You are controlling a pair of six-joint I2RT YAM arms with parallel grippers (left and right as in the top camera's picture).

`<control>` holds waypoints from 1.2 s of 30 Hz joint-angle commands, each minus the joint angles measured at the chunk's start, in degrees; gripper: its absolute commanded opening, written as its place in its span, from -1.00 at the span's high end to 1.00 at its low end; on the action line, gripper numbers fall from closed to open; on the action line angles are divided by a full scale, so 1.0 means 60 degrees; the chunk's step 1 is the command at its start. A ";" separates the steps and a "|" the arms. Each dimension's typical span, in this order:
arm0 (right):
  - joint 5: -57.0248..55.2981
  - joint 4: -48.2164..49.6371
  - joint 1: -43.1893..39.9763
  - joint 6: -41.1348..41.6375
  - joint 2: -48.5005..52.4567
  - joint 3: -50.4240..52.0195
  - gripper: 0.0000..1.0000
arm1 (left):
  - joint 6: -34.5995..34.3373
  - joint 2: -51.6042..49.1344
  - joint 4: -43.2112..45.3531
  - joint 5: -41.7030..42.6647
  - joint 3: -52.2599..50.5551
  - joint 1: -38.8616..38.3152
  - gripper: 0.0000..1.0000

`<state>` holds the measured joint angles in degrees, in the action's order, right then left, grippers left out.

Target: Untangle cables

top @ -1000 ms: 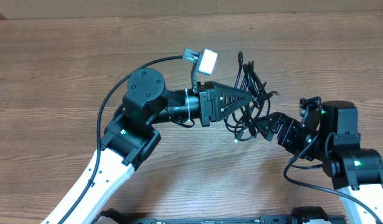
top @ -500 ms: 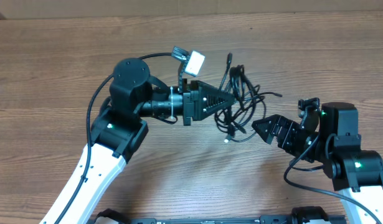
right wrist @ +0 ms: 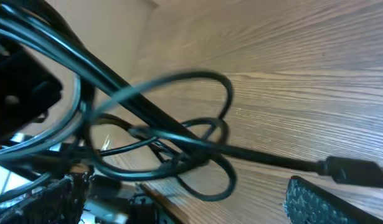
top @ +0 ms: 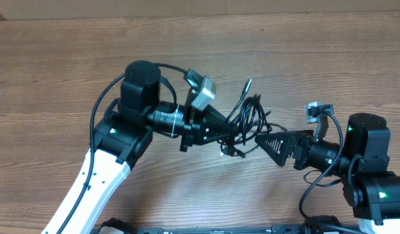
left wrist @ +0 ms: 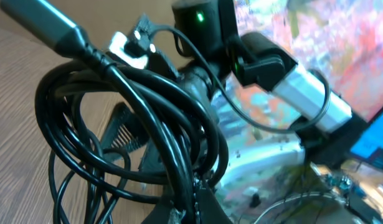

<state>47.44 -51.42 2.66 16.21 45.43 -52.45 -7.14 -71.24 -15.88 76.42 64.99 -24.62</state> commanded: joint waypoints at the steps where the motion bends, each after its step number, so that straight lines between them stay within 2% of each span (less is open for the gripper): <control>1: 0.0364 0.0146 -0.0025 -0.0324 -0.0073 -0.0219 -1.00 | 0.2397 0.0208 -0.0718 0.0521 0.0200 0.0036 0.92; 4: 0.0364 0.0408 -0.0025 -0.0324 -0.0073 -0.0219 -1.00 | 0.2943 0.0208 -0.1319 0.0521 0.0200 0.0036 0.92; 7: 0.0361 0.0736 -0.0025 -0.0608 -0.0073 -0.0219 -1.00 | 0.2980 0.0208 -0.1435 0.0543 0.0200 0.0033 0.92; 17: 0.0361 0.1100 -0.0025 -0.2951 -0.0073 -0.0219 -0.99 | 0.2976 0.0208 -0.1577 0.0787 0.0200 0.0029 0.92; 25: 0.0364 0.1053 -0.0025 -0.2976 -0.0073 -0.0222 -1.00 | 0.3038 0.0208 -0.1599 -0.0444 0.0200 0.0040 0.92; 31: 0.0357 0.1745 -0.0025 -0.3778 -0.0073 -0.0219 -0.96 | 0.3942 0.0208 -0.1603 0.0535 0.0200 -0.0109 0.92; 36: 0.0361 0.2827 -0.0025 -0.4044 -0.0073 -0.0219 -0.93 | 0.4014 0.0208 -0.1603 0.0535 0.0200 -0.0667 0.92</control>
<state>49.15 -36.73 2.66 -5.61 45.47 -52.45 14.20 -71.24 -25.74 77.32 64.99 -26.61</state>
